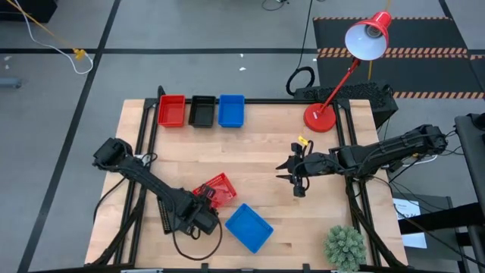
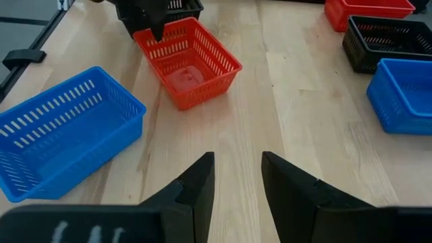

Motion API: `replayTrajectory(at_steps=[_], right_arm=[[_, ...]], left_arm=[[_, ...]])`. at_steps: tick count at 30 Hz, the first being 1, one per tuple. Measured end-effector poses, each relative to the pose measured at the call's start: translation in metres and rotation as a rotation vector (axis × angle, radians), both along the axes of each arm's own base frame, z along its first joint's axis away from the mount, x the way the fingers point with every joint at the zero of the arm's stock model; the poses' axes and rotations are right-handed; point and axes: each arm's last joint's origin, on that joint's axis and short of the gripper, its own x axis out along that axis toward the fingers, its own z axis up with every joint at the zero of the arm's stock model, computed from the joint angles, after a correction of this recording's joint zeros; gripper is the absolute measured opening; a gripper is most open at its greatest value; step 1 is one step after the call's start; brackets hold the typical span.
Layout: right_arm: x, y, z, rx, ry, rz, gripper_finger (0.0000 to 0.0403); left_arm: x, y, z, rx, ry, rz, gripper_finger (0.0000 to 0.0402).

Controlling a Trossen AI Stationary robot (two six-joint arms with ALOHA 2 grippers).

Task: Stack baskets by color
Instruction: Stack the bottom red bin on top of the stacked red bins

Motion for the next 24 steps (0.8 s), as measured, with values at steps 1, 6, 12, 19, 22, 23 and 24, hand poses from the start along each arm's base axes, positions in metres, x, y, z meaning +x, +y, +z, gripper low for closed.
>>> replayTrajectory(at_steps=[1, 6, 12, 19, 22, 23, 24], right_arm=[[0.0, 0.0, 0.0, 0.0, 0.001, 0.0, 0.0118], [0.0, 0.0, 0.0, -0.014, 0.004, 0.008, 0.0118], [0.0, 0.0, 0.0, -0.071, 0.002, 0.047, 0.0118], [0.001, 0.0, 0.002, -0.178, -0.019, 0.113, 0.0118], [0.001, 0.0, 0.002, -0.212, -0.018, 0.134, 0.0118], [0.001, -0.001, 0.002, -0.22, -0.017, 0.137, 0.0118], [0.002, -0.002, 0.002, -0.225, -0.017, 0.136, 0.0118]], left_arm=[[0.0, 0.0, 0.0, 0.001, 0.0, 0.0, 0.0157], [0.002, 0.004, 0.0, 0.005, 0.004, 0.013, 0.0077], [0.011, 0.017, 0.0, -0.001, -0.011, 0.062, 0.0012], [0.018, 0.039, 0.004, 0.003, -0.004, 0.132, 0.0023], [0.018, 0.046, 0.021, -0.018, -0.044, 0.157, 0.0009], [0.018, 0.049, 0.028, -0.026, -0.058, 0.164, 0.0009], [0.017, 0.051, 0.034, -0.029, -0.066, 0.169, 0.0009]])
